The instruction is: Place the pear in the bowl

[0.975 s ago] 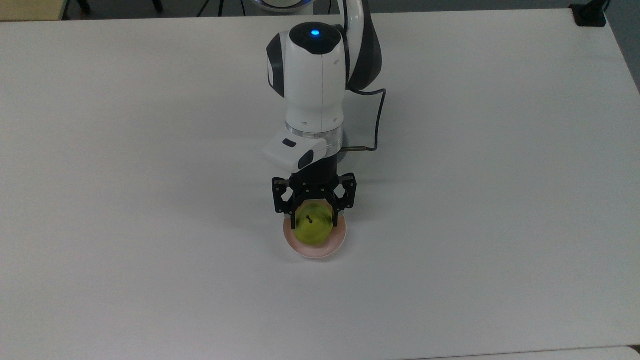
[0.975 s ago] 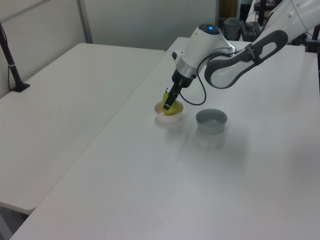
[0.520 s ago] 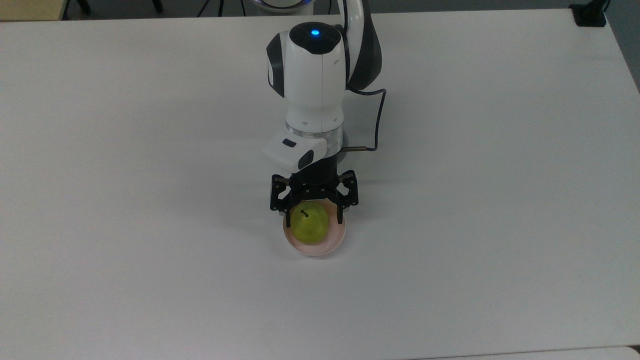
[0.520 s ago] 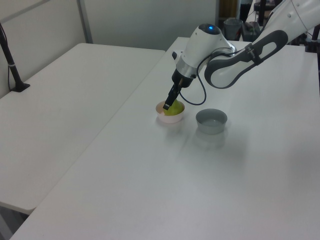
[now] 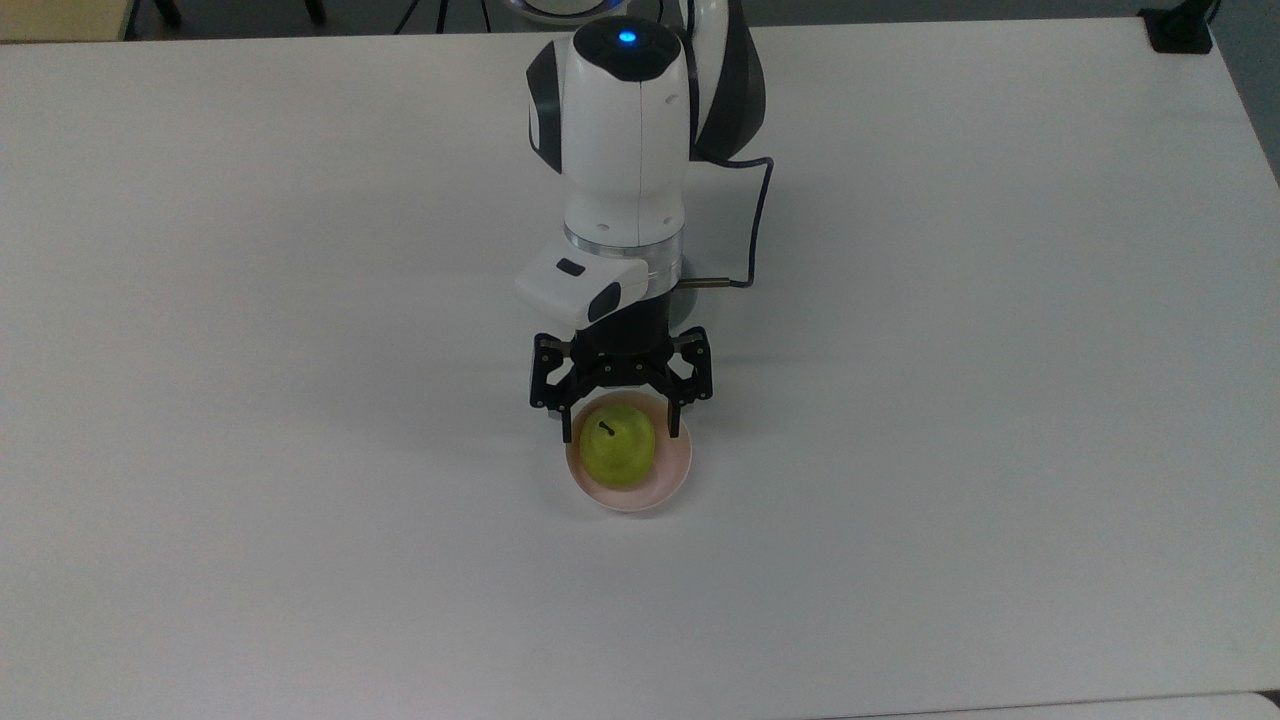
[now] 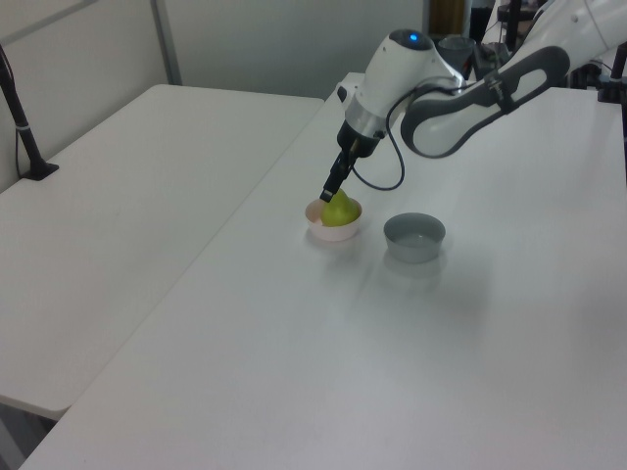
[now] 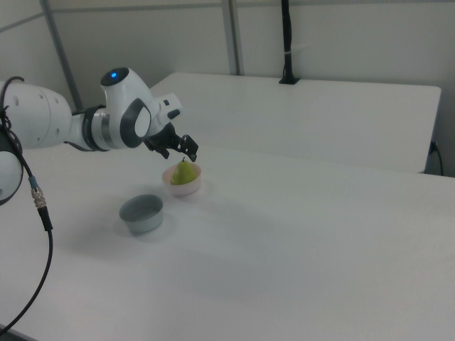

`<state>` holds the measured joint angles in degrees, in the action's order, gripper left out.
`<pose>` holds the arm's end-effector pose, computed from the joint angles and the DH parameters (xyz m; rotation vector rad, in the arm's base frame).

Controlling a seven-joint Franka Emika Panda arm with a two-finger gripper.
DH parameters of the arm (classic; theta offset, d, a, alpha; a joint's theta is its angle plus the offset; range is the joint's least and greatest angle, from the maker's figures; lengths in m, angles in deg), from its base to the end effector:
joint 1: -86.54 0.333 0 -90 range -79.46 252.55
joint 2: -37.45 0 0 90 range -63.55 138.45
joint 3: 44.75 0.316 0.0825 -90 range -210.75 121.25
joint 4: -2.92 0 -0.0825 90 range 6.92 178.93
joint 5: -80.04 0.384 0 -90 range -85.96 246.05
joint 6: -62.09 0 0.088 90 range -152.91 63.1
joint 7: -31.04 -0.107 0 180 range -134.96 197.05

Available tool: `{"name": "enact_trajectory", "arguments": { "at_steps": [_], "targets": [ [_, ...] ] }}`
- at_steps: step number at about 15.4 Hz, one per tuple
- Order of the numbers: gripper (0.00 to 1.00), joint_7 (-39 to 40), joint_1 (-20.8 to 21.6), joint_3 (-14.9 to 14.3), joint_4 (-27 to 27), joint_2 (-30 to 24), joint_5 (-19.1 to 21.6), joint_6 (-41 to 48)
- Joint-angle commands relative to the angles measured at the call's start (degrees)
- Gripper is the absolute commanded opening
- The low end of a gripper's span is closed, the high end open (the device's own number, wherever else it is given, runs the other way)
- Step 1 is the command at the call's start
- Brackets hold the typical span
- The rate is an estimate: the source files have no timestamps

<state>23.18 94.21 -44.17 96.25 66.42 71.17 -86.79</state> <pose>0.7126 0.1053 0.3776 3.0114 0.1780 0.7272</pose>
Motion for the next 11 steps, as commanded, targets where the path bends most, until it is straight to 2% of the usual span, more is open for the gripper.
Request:
{"name": "enact_trajectory", "arguments": {
  "at_steps": [1, 7, 11],
  "targets": [
    [1.00, -0.84, 0.24, -0.49, 0.02, -5.40, -0.10, 9.38],
    [1.00, -0.75, -0.28, -0.84, -0.07, -12.88, 0.17, 22.56],
    [1.00, -0.22, -0.73, -1.02, -0.07, -17.10, 2.18, 31.09]
  ]
}}
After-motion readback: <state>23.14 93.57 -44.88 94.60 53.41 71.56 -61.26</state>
